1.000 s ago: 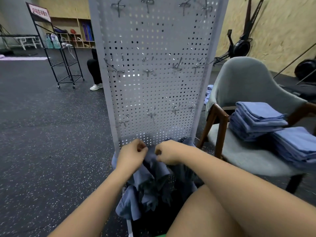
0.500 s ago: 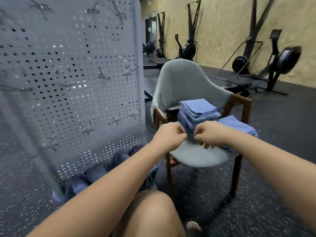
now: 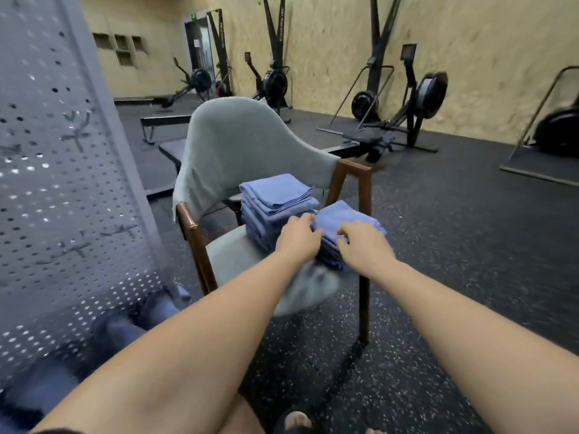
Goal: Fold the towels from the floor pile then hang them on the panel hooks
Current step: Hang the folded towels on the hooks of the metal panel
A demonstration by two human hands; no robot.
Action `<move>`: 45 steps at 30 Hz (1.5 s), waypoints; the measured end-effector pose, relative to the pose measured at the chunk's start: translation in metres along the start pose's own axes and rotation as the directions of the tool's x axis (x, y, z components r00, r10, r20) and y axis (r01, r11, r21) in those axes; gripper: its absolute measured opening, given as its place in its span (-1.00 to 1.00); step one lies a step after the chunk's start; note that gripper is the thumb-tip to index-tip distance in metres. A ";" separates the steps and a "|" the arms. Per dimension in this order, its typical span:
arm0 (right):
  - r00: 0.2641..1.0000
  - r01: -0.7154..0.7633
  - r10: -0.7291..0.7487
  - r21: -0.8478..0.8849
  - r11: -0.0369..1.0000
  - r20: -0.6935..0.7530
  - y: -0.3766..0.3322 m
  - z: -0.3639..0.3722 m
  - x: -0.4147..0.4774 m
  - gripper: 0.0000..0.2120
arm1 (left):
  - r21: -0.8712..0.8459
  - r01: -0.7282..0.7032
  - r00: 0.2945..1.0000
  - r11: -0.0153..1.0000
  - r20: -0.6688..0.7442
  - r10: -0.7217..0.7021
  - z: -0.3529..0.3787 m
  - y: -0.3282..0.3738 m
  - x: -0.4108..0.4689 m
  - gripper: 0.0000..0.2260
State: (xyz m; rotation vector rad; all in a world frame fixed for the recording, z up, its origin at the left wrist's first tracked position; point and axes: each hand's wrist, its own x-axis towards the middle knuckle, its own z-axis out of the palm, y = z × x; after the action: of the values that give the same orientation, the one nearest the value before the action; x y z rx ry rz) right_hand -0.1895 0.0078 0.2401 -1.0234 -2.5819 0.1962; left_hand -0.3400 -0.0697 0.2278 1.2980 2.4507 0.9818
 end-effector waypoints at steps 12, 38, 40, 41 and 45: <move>0.996 -0.023 0.022 0.014 1.000 0.089 0.014 0.000 -0.018 -0.75 | -0.442 0.195 0.972 0.876 -0.034 -0.233 0.016 0.016 0.006 -0.60; 0.998 -0.014 -0.010 0.347 0.938 0.068 -0.005 -0.072 -0.052 -0.68 | -0.393 -0.313 0.950 0.864 -0.128 0.286 -0.071 0.054 -0.079 -0.81; 0.997 0.040 -0.057 0.310 0.950 0.047 -0.017 -0.075 -0.061 -0.59 | -0.368 -0.260 0.966 0.893 -0.087 0.245 -0.075 0.045 -0.080 -0.81; 0.997 0.054 -0.070 0.311 0.949 0.039 -0.022 -0.077 -0.063 -0.57 | -0.365 -0.224 0.975 0.904 -0.079 0.209 -0.077 0.041 -0.081 -0.80; 0.995 0.090 -0.098 0.369 0.925 0.003 -0.042 -0.083 -0.070 -0.60 | -0.522 0.047 0.998 0.852 -0.019 -0.067 -0.096 0.024 -0.085 -0.52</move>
State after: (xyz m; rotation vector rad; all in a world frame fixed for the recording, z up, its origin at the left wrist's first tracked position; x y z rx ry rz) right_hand -0.1386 -0.0709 0.3085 -0.7596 -2.4728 0.6425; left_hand -0.3176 -0.1722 0.3053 1.0142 2.0088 1.5265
